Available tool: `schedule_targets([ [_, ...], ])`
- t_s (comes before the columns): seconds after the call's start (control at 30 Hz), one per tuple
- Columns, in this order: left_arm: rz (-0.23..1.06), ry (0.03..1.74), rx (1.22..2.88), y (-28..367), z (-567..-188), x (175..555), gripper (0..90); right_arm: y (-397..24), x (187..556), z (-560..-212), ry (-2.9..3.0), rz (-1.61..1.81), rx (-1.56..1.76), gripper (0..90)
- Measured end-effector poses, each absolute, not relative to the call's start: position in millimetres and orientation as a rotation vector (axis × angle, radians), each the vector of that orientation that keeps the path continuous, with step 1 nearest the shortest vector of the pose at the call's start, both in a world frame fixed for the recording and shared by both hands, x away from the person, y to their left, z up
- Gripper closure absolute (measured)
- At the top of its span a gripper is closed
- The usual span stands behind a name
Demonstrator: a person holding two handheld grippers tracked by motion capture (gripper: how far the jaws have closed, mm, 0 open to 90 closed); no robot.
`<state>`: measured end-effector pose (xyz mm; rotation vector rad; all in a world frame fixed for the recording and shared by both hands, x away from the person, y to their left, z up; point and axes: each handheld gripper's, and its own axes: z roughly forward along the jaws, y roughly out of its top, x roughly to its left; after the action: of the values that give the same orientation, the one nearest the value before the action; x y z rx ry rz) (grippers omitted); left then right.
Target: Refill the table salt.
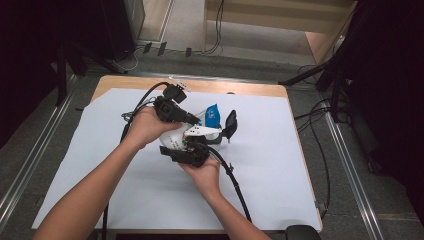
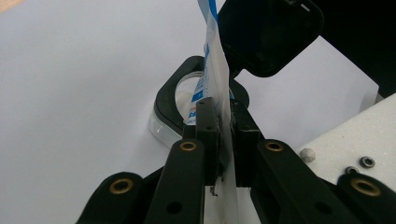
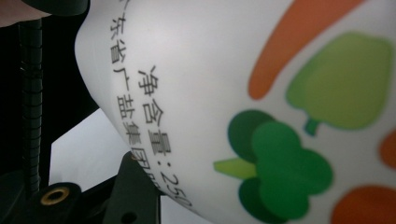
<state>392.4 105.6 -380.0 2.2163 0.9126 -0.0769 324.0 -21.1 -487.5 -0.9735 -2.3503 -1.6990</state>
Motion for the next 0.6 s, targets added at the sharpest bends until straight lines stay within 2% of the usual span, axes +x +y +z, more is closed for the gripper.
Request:
schedule_targets([
  [0.6,-0.08,0.917,2.214,104.7,-381.0,392.1,86.1,-20.7,323.3,-488.0,-2.351,-1.693,-0.977,60.0],
])
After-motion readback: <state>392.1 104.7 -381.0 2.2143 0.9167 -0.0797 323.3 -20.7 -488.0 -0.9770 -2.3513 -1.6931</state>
